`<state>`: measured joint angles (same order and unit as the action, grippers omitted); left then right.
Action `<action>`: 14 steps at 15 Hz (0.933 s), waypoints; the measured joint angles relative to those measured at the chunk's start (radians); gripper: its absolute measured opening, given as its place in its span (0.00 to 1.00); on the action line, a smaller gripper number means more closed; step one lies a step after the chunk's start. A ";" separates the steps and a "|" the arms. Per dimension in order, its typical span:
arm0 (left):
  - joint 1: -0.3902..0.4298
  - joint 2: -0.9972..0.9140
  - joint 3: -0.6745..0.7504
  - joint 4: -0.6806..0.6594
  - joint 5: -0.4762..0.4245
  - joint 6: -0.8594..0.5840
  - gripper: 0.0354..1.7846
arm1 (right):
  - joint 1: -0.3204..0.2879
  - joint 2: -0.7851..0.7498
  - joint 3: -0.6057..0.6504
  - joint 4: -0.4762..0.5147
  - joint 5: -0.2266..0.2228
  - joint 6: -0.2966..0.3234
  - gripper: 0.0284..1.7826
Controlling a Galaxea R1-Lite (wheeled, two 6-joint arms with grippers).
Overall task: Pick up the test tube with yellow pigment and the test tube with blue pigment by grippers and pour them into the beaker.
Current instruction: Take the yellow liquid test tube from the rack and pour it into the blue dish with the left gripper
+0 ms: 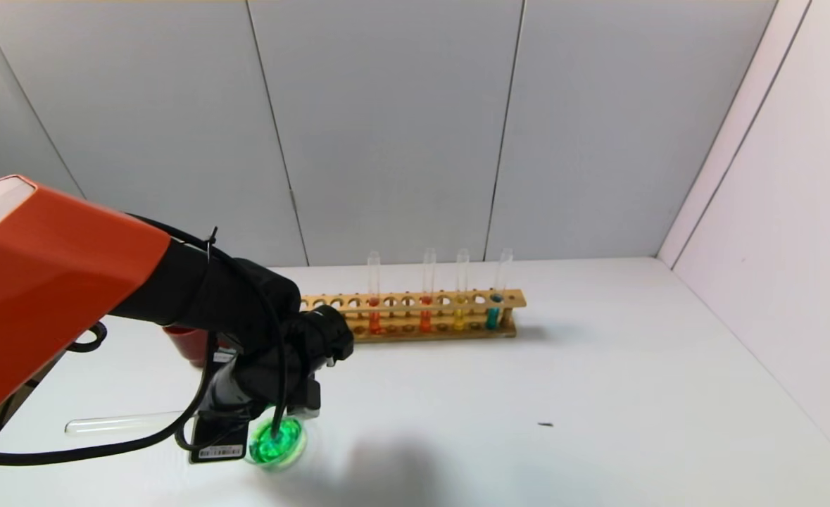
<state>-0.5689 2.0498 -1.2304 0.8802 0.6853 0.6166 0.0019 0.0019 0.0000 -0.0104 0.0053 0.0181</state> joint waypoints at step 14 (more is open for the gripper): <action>-0.048 0.067 -0.074 0.166 0.064 -0.018 0.17 | 0.000 0.000 0.000 0.000 0.000 0.000 0.98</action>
<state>-0.6170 2.1172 -1.3043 1.0462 0.7489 0.5987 0.0017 0.0019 0.0000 -0.0104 0.0051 0.0183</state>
